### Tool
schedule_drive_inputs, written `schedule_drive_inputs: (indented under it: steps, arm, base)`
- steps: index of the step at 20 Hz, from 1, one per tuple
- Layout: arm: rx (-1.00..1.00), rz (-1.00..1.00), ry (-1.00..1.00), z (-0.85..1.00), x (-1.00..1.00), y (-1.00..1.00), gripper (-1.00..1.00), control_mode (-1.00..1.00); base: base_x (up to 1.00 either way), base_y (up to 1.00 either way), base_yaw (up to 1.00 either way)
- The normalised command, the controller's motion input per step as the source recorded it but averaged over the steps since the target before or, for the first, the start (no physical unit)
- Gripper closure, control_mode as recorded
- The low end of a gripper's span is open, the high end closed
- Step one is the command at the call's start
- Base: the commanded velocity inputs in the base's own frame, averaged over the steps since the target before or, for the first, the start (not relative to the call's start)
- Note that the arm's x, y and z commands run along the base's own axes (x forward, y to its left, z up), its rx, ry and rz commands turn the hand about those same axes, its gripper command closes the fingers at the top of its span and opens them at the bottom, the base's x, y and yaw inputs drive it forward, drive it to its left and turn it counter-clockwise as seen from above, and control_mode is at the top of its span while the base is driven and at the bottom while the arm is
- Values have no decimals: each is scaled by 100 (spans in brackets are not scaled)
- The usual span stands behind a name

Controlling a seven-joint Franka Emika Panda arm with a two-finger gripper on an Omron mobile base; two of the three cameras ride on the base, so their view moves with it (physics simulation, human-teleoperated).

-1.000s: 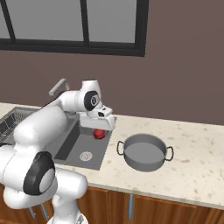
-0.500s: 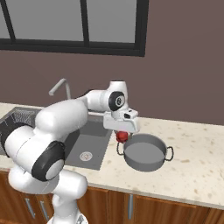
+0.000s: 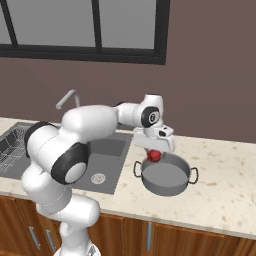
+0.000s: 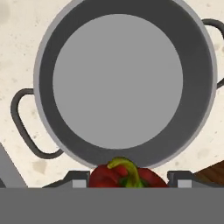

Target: Dump the bell pepper from the pot into the sink. Then turn on the water and wash the bell pepper. Then turn off the water and put the bell pepper back in the pot.

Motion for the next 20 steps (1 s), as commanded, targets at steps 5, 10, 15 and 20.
schedule_drive_inputs:
  steps: [5,10,15,20]
  arm:
    - [3,0,1,-45,26,-36,100,-100]
    - [2,0,0,-49,1,-16,100,-100]
    - [3,0,-3,-39,0,-18,100,-100]
    - [3,0,-11,-19,0,-2,100,-100]
  base:
    - [0,0,0]
    - [0,0,0]
    - [0,0,0]
    - [0,0,0]
